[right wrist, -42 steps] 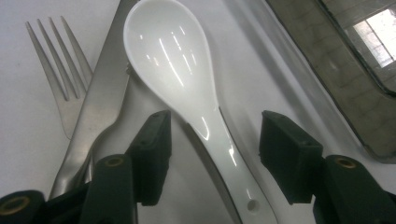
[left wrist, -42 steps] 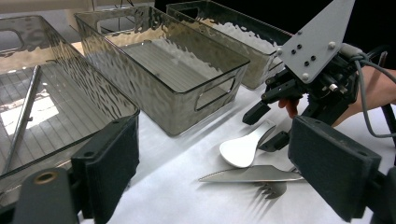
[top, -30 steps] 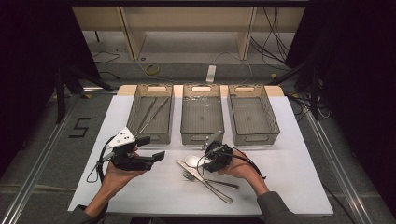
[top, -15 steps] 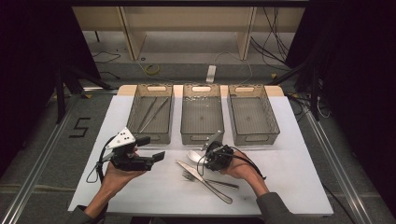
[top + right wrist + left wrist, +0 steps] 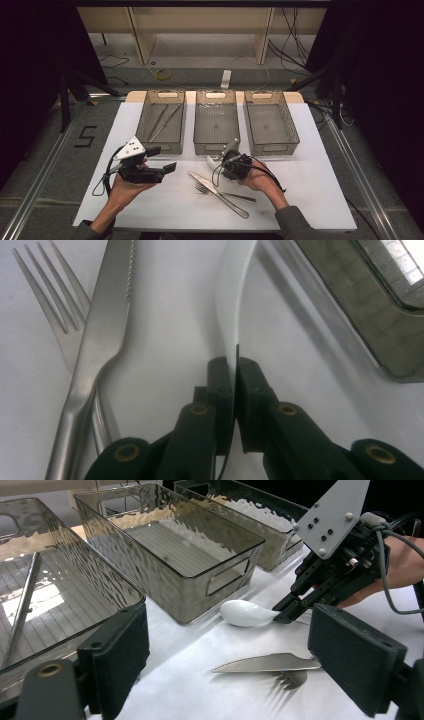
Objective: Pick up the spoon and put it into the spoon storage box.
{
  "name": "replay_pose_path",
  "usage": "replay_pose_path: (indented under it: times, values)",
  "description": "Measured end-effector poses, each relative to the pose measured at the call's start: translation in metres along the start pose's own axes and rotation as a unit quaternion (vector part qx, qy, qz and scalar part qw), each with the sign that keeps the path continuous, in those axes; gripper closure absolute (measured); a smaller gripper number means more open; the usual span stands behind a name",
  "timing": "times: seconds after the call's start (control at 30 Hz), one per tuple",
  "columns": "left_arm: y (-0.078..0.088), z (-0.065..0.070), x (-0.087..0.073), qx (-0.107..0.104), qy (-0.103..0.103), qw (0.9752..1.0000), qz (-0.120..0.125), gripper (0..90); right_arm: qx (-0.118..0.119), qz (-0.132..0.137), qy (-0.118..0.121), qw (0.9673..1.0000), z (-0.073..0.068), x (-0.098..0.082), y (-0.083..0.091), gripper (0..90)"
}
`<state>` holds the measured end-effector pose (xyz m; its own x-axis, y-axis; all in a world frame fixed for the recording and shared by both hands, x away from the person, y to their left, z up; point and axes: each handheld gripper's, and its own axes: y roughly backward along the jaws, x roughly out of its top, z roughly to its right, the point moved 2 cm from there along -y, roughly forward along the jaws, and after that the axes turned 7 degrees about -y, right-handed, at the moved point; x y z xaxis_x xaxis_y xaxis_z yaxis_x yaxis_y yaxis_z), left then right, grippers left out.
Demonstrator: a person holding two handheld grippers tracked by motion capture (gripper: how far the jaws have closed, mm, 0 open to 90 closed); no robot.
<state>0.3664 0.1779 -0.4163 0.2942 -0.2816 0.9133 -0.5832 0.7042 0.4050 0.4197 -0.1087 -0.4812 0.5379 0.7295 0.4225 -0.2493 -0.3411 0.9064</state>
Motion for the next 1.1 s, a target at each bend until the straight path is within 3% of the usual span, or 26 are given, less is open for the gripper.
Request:
replay_pose_path:
  times: [0.2, 0.53, 0.93, 1.1]
  values:
    - [0.0, -0.001, 0.0, 0.0, 0.003, 1.0, 0.004, 16.3, 0.016, 0.011, 0.011, 0.9998, -0.002, 0.0, 0.005, 86.6]
    - [0.0, -0.001, 0.001, 0.0, 0.003, 1.0, 0.009, 16.2, 0.02, 0.049, -0.003, 0.9986, 0.001, 0.002, 0.025, 86.6]
    - [-0.001, -0.002, 0.002, 0.003, 0.006, 0.9999, 0.013, 16.2, 0.02, 0.096, -0.022, 0.9949, 0.008, 0.003, 0.042, 86.6]
    - [0.002, -0.003, 0.001, 0.007, 0.007, 0.9998, 0.014, 16.2, 0.021, 0.123, -0.03, 0.9918, 0.012, 0.005, 0.052, 86.6]
